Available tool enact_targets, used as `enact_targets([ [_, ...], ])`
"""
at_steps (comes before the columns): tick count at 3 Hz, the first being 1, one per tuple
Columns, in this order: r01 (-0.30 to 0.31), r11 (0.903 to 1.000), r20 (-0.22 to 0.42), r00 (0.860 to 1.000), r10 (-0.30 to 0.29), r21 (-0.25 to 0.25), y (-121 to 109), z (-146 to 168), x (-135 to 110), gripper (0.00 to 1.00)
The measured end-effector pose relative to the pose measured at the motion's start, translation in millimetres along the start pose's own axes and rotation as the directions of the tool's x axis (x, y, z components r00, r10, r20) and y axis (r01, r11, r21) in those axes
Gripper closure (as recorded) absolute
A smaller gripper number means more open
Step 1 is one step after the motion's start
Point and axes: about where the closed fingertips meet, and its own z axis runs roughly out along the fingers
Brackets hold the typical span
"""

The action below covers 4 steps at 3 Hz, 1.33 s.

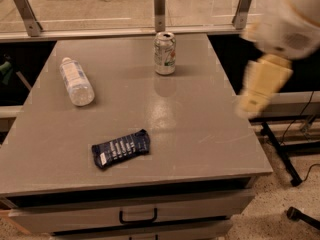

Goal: Pick blue plastic bottle

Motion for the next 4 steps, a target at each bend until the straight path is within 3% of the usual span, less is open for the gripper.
enact_targets([
  [1,0.099,0.995,0.192,0.976,-0.1,0.014,-51,41,-142,0.0],
  [2,0.164,0.9864,0.241,0.957,-0.162,0.013,-51,45,-190,0.0],
  [3,0.162,0.9867,0.252,0.954,-0.161,0.02,-55,46,-191,0.0],
  [4,0.13,0.9909,0.299,0.945,-0.134,0.035,-64,63,-217,0.0],
])
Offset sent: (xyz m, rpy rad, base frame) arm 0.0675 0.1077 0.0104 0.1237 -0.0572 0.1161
